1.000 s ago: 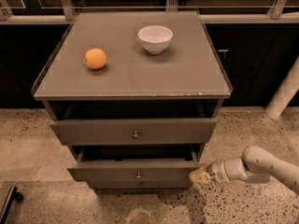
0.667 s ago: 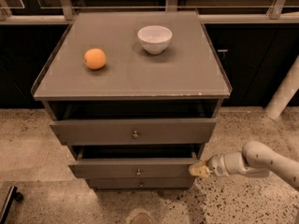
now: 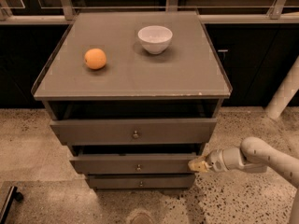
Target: Close middle drawer
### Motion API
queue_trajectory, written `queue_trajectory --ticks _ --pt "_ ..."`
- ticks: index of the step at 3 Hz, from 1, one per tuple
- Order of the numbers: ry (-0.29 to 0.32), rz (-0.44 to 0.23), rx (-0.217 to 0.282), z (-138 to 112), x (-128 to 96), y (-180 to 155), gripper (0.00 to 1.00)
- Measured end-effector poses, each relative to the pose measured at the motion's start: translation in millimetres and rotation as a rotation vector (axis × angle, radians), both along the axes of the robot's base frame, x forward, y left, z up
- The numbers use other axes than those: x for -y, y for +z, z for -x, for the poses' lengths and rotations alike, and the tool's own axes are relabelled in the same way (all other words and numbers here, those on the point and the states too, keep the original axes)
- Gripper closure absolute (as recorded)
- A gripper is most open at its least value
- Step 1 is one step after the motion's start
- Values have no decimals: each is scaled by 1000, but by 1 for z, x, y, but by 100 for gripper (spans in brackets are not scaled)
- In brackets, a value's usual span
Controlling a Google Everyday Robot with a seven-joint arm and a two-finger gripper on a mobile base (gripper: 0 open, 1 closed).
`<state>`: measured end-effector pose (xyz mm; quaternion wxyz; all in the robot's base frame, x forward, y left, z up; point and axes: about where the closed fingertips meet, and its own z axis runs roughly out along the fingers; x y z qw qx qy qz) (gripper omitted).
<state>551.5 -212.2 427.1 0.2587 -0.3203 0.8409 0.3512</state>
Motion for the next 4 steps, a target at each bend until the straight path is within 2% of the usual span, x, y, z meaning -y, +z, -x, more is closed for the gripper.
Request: queue_trajectory --ticks 1,2,4 --pt "-31 -7 3 -4 0 -8 100" --pt "-84 16 58 -21 4 -9 100" --pt "-110 26 80 -26 4 -11 100"
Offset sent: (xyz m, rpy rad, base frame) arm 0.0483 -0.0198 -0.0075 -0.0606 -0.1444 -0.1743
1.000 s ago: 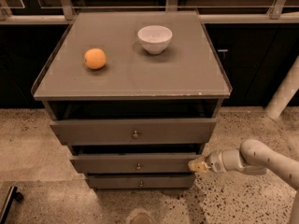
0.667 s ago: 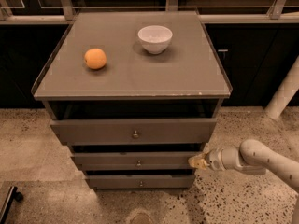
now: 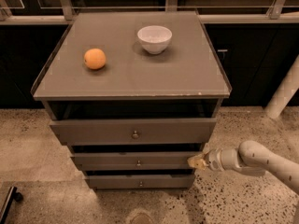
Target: Close middle drawer
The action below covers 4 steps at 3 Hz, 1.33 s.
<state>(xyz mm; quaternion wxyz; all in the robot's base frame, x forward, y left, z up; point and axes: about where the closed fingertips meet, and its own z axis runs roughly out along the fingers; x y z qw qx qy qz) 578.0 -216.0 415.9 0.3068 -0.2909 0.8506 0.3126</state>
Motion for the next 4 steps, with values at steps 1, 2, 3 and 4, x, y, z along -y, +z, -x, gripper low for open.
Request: queue_trajectory --ticks 1,2,3,4 --pt "16 -19 -13 4 11 7 100" --pt "5 -37 -7 25 33 32 100" --pt "2 -37 -6 26 36 33 82" --pt "2 -37 -6 26 35 33 59"
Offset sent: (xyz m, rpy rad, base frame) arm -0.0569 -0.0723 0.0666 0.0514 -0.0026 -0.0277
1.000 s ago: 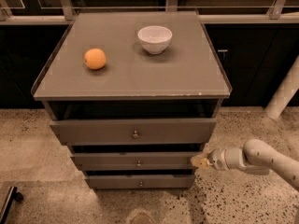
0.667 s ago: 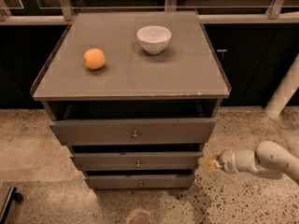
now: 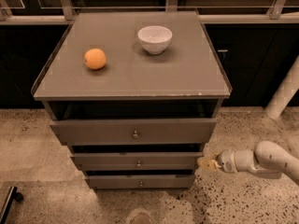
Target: Close middle drawer
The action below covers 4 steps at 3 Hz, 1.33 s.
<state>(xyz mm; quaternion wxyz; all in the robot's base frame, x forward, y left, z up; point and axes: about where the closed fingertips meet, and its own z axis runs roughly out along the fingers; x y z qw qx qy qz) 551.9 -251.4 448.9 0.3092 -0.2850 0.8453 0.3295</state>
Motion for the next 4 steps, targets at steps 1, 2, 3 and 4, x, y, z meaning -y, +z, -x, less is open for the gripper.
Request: queue_trajectory --ticks 1,2,3,4 --pt "0 0 0 0 0 0 36" --pt "0 0 0 0 0 0 13" --pt "0 0 0 0 0 0 0" --pt "0 0 0 0 0 0 0"
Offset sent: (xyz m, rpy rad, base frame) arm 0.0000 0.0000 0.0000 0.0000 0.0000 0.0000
